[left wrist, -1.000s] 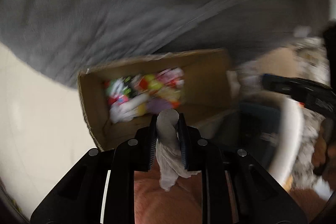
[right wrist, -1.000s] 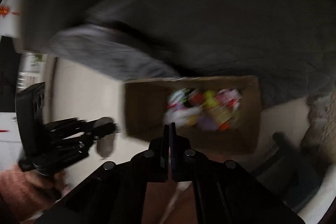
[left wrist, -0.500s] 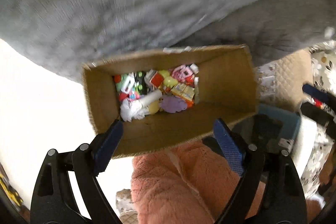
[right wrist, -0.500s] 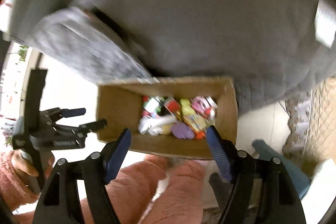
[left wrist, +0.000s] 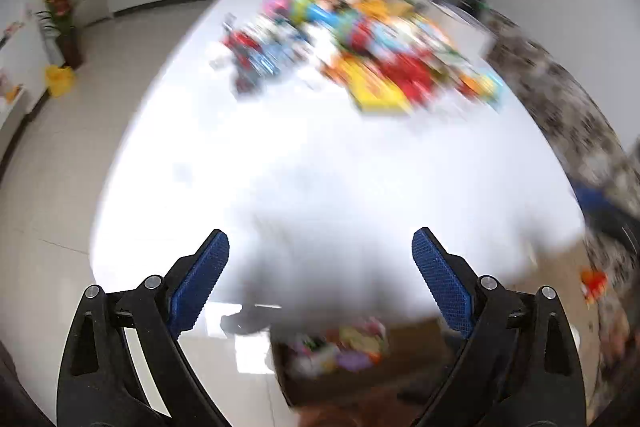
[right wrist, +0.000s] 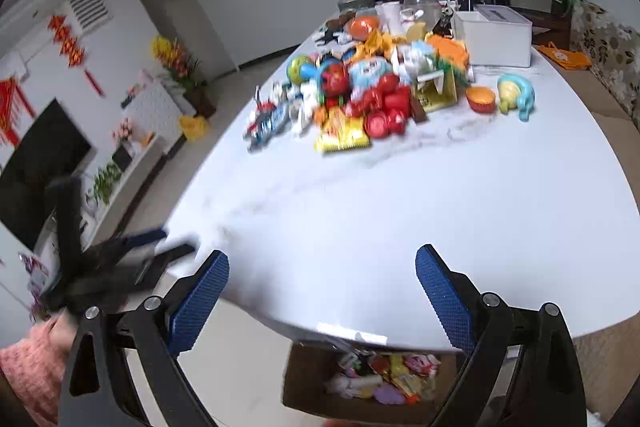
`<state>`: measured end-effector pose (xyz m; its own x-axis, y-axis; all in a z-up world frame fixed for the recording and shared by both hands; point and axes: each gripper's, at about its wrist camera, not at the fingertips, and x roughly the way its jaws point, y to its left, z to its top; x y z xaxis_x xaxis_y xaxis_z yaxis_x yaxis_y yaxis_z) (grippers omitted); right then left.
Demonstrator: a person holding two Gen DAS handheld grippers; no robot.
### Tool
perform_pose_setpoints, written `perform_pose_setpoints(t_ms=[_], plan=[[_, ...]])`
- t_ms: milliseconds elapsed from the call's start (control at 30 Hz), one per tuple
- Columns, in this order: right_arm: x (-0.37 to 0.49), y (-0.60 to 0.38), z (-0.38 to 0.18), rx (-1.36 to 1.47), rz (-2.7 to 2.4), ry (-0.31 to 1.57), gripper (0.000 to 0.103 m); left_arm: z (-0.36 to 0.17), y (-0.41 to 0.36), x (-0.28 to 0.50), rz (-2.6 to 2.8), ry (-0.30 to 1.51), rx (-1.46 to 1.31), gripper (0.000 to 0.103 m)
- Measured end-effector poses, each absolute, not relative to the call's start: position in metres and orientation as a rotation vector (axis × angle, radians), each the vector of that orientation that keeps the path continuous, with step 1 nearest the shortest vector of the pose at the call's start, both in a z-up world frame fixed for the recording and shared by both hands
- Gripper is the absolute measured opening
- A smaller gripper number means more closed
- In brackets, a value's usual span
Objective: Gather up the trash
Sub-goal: 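Grasp the silver-red robot figure with the left gripper while the right gripper grasps white cloth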
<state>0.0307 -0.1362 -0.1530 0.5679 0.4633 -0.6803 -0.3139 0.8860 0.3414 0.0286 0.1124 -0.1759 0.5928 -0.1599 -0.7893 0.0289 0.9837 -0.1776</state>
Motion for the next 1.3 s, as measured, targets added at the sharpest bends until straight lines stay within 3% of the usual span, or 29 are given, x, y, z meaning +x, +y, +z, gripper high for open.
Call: perform_pose_setpoints(t_ms=[167,333,400,433,567,600,667,900,1133,1300], plan=[[0.03,-0.133,-0.138,0.167,0.4,0.85,0.093,-0.179,0.166,0.155,0.0,0.966,-0.233,0.09],[0.019,-0.145,-0.152,0.142,0.3,0.894,0.093,-0.202,0.199,0.253,0.058,1.124,-0.348,0.09],[0.016,-0.149,-0.157,0.152,0.266,0.907,0.093,-0.215,0.202,0.279,0.076,1.159,-0.33,0.083],[0.015,-0.153,-0.159,0.16,0.249,0.914,0.093,-0.223,0.206,0.29,0.084,1.178,-0.345,0.074],[0.011,-0.157,-0.162,0.162,0.208,0.93,0.093,-0.239,0.225,0.306,0.031,1.188,-0.54,0.069],[0.01,-0.157,-0.162,0.161,0.201,0.933,0.093,-0.239,0.228,0.31,0.029,1.182,-0.549,0.064],[0.012,-0.158,-0.165,0.176,0.195,0.941,0.093,-0.238,0.228,0.314,0.01,1.203,-0.529,0.028],[0.036,-0.153,-0.158,0.207,0.219,0.937,0.093,-0.232,0.228,0.284,-0.1,1.163,-0.524,0.027],[0.087,-0.136,-0.149,0.158,0.263,0.916,0.093,-0.168,0.22,0.187,-0.275,1.0,-0.477,0.024],[0.138,-0.12,-0.142,0.113,0.27,0.87,0.093,-0.171,0.213,0.122,-0.333,0.976,-0.541,0.024]])
